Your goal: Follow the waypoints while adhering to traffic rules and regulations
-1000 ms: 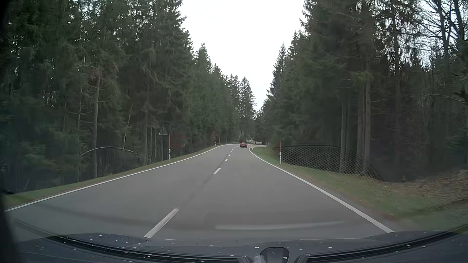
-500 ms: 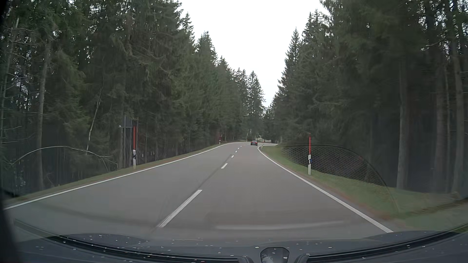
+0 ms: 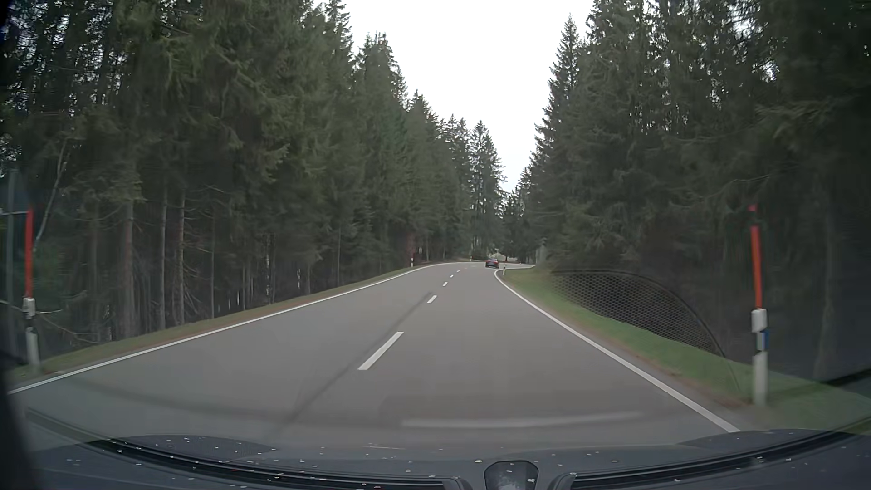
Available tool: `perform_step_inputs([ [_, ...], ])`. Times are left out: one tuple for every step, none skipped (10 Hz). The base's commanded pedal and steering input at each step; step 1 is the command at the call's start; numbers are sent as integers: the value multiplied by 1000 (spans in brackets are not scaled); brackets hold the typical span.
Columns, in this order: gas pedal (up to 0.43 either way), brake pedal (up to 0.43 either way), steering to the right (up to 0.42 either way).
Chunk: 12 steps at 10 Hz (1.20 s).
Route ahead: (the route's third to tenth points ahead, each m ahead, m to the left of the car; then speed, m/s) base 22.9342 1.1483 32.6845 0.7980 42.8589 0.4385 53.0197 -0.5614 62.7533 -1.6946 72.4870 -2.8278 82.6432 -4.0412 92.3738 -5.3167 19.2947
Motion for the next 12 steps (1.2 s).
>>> perform_step_inputs([
  [87, 0, -5],
  [87, 0, -3],
  [87, 0, -1],
  [87, 0, 0],
  [87, 0, 1],
  [87, 0, 2],
  [87, 0, 3],
  [79, 0, 4],
  [79, 0, 4],
  [79, 0, 4],
  [67, 0, 4],
  [67, 0, 4],
])
